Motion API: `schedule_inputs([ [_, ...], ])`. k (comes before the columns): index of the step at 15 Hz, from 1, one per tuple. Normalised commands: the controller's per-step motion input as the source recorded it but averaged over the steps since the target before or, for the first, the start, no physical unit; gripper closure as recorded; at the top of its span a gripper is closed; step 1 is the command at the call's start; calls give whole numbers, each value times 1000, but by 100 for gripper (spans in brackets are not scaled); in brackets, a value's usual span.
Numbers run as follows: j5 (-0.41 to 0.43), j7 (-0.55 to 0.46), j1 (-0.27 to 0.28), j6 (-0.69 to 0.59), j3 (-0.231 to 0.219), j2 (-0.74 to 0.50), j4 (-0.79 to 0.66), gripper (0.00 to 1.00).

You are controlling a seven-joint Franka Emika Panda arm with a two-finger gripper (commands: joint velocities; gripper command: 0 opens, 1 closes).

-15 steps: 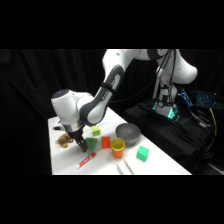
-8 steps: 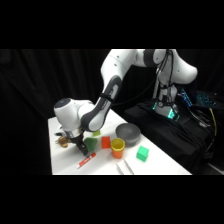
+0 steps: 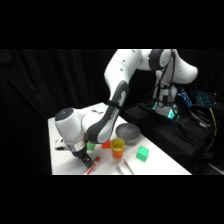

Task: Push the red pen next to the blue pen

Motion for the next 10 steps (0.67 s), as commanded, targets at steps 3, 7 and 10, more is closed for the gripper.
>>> schedule_inputs([
  [3,-137,225,251,-1,23,217,256,0],
  [7,-136,250,274,-75,23,97,165,0],
  [10,-157,231,228,-159,-5,4,123,0],
])
